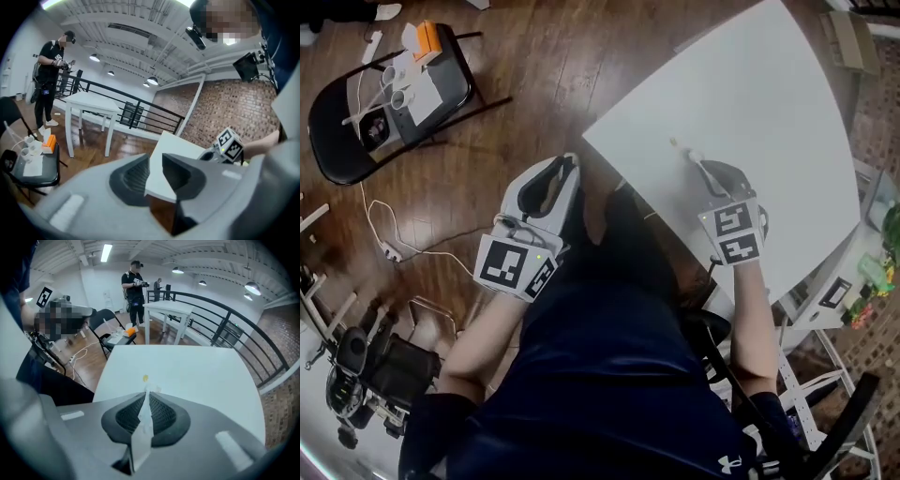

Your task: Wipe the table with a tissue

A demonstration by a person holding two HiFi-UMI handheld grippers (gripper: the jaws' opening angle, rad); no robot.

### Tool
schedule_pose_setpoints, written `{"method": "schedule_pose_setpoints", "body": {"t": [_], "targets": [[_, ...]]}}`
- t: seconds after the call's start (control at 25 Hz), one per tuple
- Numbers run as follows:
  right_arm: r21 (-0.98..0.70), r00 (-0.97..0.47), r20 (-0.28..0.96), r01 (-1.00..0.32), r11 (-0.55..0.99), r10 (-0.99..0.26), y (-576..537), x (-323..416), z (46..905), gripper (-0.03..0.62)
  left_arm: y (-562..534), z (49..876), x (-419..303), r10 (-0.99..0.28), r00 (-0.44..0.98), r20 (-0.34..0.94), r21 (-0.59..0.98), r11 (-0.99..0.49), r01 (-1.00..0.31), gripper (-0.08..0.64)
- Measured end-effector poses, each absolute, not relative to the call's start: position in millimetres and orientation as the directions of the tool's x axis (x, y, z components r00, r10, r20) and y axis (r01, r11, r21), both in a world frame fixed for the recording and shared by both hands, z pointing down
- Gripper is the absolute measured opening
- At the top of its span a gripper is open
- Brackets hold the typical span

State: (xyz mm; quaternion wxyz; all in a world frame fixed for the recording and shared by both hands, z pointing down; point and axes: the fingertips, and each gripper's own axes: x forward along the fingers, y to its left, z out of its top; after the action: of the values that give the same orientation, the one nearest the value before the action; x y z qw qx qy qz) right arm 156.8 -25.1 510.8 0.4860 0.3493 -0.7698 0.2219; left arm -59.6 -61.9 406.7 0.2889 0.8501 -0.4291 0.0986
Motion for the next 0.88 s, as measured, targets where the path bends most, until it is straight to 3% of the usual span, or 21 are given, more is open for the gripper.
{"method": "schedule_pose_setpoints", "body": {"t": [0.36, 0.88], "targets": [[-0.049, -0.272, 0.917, -0.803, 0.594, -0.292, -38.6, 174.4, 539.3, 0.028, -57.5, 440.2, -65.6, -0.65, 0.6, 0.466, 0.446, -0.412, -0.794, 0.083], [-0.042, -0.256, 0.941, -0.74, 0.671, -0.223, -38.1, 164.9, 544.2, 0.028, -60.0, 445.1, -83.0, -0.661, 0.587, 0.468, 0.475, -0.372, -0.797, 0.081]]}}
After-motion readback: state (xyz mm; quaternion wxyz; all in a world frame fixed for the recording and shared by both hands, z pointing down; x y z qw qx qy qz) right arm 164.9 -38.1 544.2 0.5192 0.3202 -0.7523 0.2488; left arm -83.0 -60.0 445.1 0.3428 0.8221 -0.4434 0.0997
